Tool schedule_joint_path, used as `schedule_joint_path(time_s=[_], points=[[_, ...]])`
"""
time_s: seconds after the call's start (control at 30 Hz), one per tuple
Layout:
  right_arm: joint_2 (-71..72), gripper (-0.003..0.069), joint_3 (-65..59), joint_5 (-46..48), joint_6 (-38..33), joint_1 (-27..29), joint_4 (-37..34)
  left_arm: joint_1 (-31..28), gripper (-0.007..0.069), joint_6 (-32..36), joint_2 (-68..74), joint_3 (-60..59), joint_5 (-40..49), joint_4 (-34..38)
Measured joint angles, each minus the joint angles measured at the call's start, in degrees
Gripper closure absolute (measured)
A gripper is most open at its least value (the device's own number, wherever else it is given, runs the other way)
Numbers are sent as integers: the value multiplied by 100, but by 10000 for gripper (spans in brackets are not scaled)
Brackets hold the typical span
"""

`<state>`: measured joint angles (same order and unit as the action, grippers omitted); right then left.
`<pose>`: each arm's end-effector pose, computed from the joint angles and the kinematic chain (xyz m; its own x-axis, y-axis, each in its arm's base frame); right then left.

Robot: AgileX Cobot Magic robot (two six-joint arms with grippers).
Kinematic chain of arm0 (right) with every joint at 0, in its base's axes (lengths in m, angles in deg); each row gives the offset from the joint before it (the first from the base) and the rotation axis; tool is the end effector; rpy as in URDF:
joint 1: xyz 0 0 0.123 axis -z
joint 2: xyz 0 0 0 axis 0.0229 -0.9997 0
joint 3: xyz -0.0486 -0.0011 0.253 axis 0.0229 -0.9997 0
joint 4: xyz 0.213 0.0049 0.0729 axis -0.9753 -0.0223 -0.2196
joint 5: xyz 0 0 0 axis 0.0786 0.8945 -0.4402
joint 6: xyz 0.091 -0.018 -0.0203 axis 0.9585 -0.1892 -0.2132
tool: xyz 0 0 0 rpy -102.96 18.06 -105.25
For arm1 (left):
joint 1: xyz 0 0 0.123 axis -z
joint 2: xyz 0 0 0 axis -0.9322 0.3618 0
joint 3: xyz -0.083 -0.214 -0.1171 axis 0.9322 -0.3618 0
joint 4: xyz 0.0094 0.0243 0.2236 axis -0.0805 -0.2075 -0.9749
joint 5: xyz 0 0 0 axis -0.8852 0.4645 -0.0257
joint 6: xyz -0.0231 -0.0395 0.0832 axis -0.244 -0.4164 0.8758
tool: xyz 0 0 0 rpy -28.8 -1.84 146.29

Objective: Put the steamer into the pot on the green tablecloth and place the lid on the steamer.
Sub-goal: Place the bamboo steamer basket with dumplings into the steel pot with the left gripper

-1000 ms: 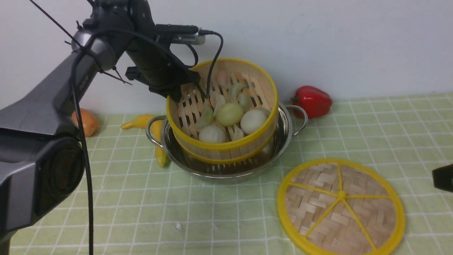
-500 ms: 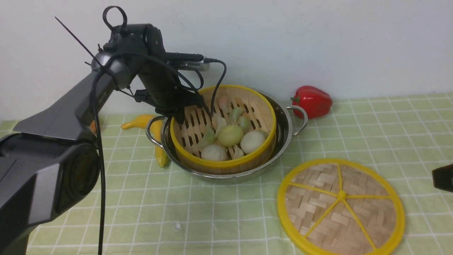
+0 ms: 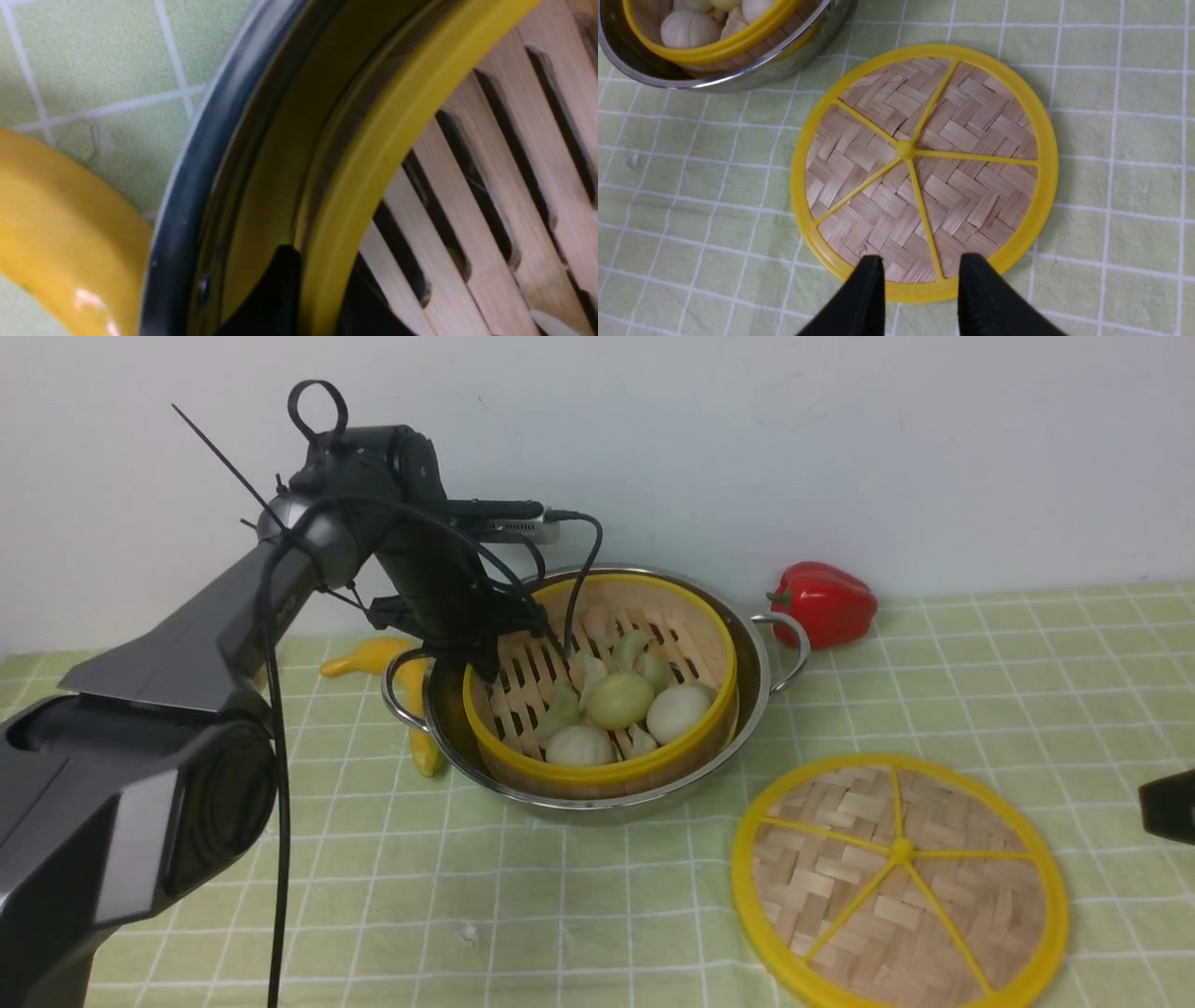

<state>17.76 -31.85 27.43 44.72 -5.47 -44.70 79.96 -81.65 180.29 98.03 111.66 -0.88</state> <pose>0.1492 0.0419 0.2923 -0.8502 0.0748 -0.5211 -0.1049 0.9459 0.3069 0.4686 -0.1017 0.1519 -0.9498 0.1789 -0.2566 0.2086 0.9735 -0.0934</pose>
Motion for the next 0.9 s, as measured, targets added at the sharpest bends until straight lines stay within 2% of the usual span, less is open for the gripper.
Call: schedule_joint_path(time_s=[0.13,0.2,0.23,0.47,0.63,0.8,0.9], points=[[0,417,0,63,0,0,-5,0,556,26,0,0,0,34],[0,417,0,121,0,0,-5,0,494,64,-7,12,5,61],[0,417,0,127,0,0,-5,0,488,64,-7,11,5,61],[0,417,0,193,0,0,-5,0,272,88,-198,170,22,-81],[0,417,0,147,0,0,-160,0,190,61,-548,577,24,-255],[-121,417,0,-305,-441,0,-975,0,184,-40,-1237,631,35,17],[-489,417,0,-298,-1386,-82,-2293,0,210,-41,-1892,631,35,476]])
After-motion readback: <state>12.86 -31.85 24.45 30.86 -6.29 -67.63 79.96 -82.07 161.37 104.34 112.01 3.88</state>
